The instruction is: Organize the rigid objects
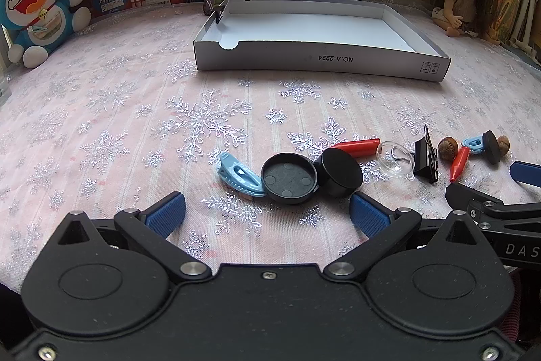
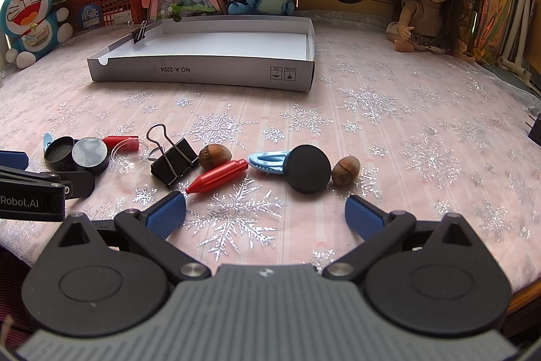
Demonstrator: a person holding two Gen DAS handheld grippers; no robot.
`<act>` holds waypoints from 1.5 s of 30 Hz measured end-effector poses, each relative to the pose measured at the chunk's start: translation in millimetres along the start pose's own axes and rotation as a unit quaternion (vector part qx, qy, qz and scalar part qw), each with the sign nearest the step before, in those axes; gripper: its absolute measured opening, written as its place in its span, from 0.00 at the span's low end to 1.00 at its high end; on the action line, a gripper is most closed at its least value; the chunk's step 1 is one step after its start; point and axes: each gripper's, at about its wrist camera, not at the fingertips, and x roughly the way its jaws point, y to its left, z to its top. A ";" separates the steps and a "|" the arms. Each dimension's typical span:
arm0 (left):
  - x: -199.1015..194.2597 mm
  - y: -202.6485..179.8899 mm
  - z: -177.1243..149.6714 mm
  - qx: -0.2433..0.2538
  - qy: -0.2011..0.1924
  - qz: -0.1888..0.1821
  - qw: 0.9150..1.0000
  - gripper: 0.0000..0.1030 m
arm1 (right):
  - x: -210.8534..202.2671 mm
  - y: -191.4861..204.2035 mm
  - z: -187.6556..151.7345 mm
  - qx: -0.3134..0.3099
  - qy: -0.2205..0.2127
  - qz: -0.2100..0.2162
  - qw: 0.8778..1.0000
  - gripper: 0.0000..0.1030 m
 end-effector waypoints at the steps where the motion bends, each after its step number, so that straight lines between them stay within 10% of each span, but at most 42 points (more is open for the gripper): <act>1: 0.0 0.0 0.0 0.000 0.000 0.000 1.000 1.00 | 0.0 0.0 -0.1 0.000 0.000 0.000 1.000 1.00; 45: -3.4 7.2 -4.6 0.002 -0.020 -0.001 1.000 1.00 | 1.9 -3.0 -2.1 -0.001 -0.012 0.007 1.000 1.00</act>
